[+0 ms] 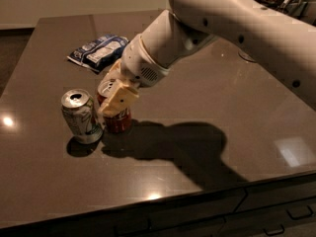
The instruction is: Move coke can near 7up can
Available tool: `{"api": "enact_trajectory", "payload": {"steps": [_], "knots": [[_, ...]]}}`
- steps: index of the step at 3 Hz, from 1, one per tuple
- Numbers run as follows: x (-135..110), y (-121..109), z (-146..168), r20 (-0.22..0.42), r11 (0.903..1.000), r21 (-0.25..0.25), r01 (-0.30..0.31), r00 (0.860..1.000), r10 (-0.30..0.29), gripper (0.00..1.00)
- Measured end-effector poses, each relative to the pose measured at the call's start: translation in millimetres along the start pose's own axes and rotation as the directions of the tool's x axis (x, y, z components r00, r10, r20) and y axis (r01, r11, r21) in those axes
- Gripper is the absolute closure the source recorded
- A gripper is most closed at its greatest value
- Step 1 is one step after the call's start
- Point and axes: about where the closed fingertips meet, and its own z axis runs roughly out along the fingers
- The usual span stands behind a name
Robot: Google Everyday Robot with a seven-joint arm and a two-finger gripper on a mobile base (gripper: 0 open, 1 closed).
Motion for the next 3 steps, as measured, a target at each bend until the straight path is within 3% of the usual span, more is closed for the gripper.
{"api": "enact_trajectory", "payload": {"steps": [2,3], "knots": [[0.9,3.2,3.5,-0.01,0.9997,-0.025,0.006,1.0,-0.007,0.16],[-0.6,4.3,4.1,-0.011,0.9996,-0.026,0.01,1.0,-0.01,0.0]]}}
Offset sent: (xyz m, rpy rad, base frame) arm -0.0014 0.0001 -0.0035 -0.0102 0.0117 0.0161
